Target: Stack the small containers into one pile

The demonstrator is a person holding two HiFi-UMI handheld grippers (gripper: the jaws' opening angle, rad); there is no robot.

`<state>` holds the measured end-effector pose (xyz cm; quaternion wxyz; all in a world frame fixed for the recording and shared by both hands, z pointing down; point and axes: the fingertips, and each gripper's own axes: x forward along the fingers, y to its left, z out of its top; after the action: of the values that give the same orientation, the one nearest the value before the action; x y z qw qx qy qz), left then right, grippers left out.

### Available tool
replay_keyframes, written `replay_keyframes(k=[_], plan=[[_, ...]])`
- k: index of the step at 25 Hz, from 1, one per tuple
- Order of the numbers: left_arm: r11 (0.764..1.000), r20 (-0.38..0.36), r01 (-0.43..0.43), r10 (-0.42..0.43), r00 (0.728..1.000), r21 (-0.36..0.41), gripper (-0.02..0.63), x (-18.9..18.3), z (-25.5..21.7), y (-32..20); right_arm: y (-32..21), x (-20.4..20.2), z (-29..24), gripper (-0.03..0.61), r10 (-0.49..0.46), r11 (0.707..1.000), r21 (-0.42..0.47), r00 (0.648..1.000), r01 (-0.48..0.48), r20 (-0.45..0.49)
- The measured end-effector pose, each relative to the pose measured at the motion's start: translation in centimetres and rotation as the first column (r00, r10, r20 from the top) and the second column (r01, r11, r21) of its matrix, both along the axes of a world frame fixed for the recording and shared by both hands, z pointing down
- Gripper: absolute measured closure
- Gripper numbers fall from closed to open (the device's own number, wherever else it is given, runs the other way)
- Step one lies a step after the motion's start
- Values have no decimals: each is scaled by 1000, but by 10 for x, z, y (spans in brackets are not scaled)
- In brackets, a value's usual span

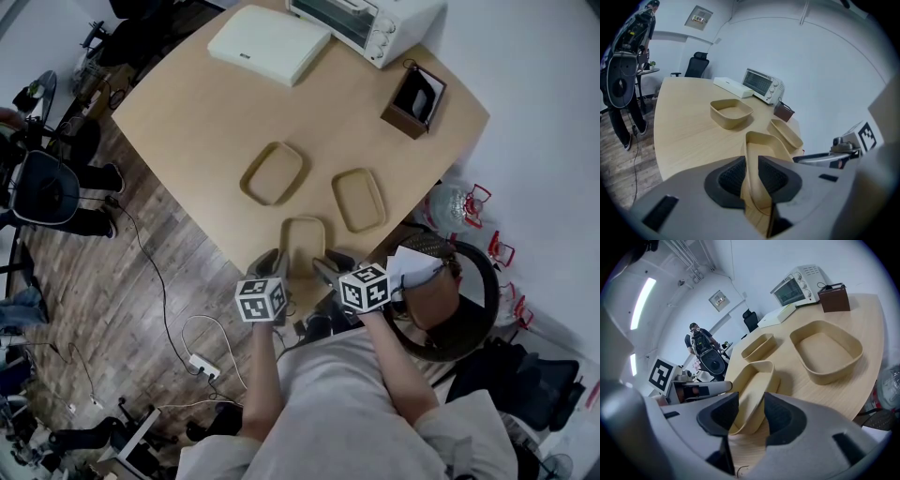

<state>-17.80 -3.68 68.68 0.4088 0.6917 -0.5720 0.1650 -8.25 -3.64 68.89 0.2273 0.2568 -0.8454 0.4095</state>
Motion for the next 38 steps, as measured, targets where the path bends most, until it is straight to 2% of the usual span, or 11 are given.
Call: replay_keyframes(k=[9,18,24,38], plan=[[999,3,-42,42,999,35,537,11,-17,-3,-15,6,-16,402,36,999,39,999,-36,20],[992,48,-103,99,994,75,537,18,-49,-9,-34,5,-44,399,49,992,113,999,-50,13],[982,86,-163,156,984,89,537,30,-60,-18,-45,12,-53,396,44,981,192,997,-32,-60],[964,75,-248,241,968,95,537,60,-65,-38,-71,40,-60,396,151,968,212,987,-135,-61]])
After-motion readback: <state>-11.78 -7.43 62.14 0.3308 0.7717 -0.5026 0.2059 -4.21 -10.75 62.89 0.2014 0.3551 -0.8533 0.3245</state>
